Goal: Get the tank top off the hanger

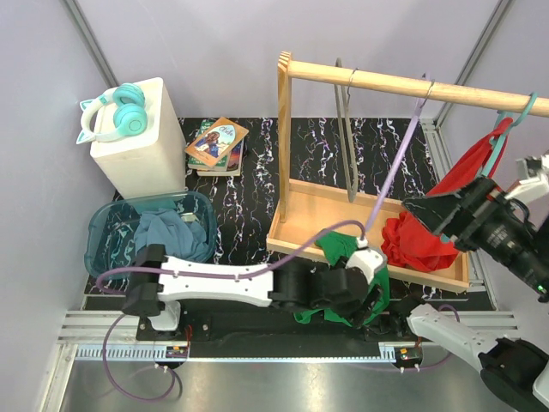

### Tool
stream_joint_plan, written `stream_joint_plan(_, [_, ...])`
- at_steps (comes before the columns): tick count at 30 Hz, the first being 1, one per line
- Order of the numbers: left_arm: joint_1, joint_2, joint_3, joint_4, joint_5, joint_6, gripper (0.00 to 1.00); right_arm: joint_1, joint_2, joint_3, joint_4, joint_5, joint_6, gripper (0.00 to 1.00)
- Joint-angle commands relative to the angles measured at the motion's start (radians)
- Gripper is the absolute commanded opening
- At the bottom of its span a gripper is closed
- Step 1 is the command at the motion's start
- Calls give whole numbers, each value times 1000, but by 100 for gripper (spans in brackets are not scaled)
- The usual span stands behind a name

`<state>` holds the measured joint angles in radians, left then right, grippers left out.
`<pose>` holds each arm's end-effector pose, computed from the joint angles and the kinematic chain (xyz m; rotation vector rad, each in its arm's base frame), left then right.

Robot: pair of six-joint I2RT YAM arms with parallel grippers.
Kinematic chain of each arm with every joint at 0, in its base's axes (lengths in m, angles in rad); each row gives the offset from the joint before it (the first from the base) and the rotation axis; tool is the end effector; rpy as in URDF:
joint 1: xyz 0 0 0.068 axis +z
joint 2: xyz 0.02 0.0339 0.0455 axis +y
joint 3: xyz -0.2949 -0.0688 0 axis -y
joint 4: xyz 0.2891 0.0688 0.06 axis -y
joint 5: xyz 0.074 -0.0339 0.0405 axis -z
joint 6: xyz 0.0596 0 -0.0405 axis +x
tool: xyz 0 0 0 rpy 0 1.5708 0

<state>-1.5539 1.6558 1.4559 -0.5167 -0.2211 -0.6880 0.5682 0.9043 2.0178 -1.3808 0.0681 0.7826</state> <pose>0.0205 -0.4397 0.3219 0.9113 2.2652 -0.8817 0.0361 0.0182 0.5959 0.2564 1.9135 0.8693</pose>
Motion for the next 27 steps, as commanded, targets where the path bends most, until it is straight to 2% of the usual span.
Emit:
stream_joint_plan(1, [-21,100,106,-63,-75,111,72,-5,-65,44,-247,38,36,100])
stream_joint_plan(12, [3,386,161,-69,-81,174,74,-5,-166,102,-245,73,89,100])
stream_joint_plan(18, [38,447,104,-65,-43,153,69,-5,-189,93,-247,81,110,100])
stream_joint_plan(20, [46,441,66,-65,-52,144,62,-5,-191,84,-247,81,112,100])
stream_joint_plan(21, [55,426,54,-65,-60,142,43,-5,-189,82,-247,81,113,100])
stream_joint_plan(25, [69,356,-15,-68,-98,136,7,-5,-186,67,-245,82,112,100])
stream_joint_plan(26, [72,332,-46,-68,-109,127,0,-7,-188,62,-245,87,110,100])
stream_joint_plan(27, [75,275,-66,-69,-135,117,0,-5,-188,61,-244,87,107,100])
